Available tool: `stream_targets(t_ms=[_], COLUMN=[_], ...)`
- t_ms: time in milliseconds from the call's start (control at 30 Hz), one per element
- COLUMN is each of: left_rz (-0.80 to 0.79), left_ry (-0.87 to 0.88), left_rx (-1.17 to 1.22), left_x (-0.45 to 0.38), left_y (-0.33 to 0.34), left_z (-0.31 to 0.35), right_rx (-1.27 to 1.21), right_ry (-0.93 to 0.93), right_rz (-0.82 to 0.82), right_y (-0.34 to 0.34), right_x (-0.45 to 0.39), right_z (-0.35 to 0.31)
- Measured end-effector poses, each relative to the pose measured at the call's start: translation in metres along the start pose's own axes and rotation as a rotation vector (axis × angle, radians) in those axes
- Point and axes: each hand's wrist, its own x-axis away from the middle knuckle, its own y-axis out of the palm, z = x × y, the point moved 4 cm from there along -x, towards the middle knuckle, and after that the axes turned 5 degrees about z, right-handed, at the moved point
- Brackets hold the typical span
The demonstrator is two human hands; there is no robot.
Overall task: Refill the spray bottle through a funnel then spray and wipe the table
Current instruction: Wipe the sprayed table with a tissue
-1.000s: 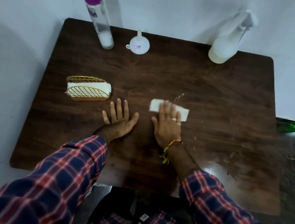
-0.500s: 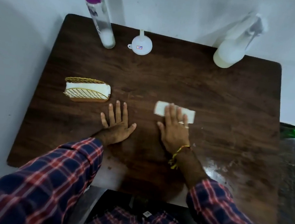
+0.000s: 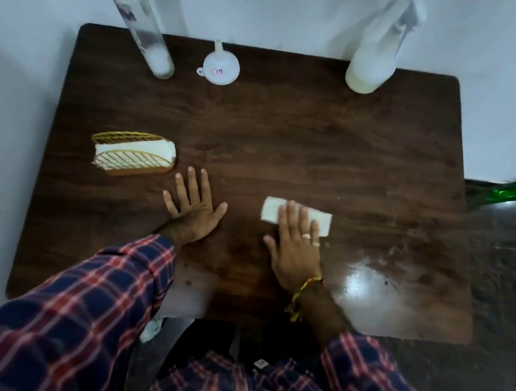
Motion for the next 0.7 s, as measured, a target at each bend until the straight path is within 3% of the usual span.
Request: stream_targets(t_ms=[67,133,267,367,433,567,633,700], left_rz=[-0.003,0.0,0.037,0.074,0.138,0.216,0.192,0.162], left_ry=[0.005,0.011,0.012,0.051,0.089,0.208,0.246,0.242], left_rx=[0.005,0.006,0.013,0.022,0.023,0.079,0.076,0.11], left_x=[0.003,0.003,0.005,0.012,0.024,0.061,0.069,0.064], left_y=[-0.002,-0.003,-0.004,-0.008,-0.007,0.01,0.018,0.02], left_z=[0.002,0.003,0.004,0.002,-0.001,0.018,0.04,0.06], right_rx=[-0.002,-0.031,-0.044,-0.007,0.014,-0.055,-0.072,-0.05], right_ry=[0.128,0.134,-0.153,-0.291,-0.197,0.234,0.232,0.087], right_rz=[0.049,0.046,-0.017,-0.043,-0.036,0.013,0.015,-0.012], right_y=[-0.008,-0.01,0.007,0.021,0.02,0.005,-0.001,0.0], right_x=[-0.019,-0.031,0.016,0.079,0.1,0.074,0.048,0.043], right_z=[0.012,0.0,-0.06,-0.064,-0.03,0.035,0.032,0.017])
